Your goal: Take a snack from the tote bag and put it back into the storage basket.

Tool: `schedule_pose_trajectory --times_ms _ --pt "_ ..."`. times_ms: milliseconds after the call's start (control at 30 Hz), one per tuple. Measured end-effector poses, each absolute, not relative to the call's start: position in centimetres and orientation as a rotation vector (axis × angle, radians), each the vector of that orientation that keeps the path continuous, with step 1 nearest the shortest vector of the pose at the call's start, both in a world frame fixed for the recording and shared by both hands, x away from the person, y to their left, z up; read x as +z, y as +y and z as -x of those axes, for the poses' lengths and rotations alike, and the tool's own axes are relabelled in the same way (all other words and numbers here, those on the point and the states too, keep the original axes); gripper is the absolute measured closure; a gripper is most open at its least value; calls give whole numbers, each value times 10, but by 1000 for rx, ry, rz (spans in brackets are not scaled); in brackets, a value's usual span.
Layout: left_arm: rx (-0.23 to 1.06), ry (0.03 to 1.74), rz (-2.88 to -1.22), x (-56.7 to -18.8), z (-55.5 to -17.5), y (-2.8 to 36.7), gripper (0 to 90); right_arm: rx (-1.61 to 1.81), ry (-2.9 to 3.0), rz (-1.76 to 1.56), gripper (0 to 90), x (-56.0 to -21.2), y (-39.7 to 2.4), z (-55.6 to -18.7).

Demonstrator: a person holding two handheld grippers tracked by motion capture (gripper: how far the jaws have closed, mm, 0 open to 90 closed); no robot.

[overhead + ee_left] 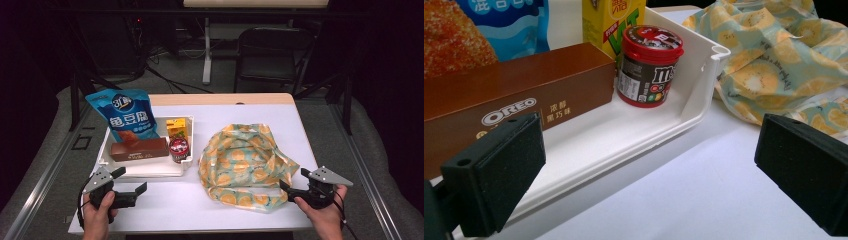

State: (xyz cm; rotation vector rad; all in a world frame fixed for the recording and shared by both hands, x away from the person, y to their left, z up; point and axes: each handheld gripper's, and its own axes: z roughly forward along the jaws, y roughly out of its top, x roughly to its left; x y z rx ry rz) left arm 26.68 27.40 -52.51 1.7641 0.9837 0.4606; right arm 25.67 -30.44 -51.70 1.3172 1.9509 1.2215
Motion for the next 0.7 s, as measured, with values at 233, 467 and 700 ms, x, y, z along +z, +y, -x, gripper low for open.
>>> schedule_pose_trajectory --times_ms 233,467,700 --pt "464 1007 -1770 -529 -263 283 0 1218 1943 -1340 94 -521 -316 -252" --pt "471 1027 -1771 -533 -260 292 0 1215 1921 -1372 91 -523 -328 -249" --pt "473 1025 -1783 -534 -260 288 1 1220 1917 -1374 75 -526 -327 -250"
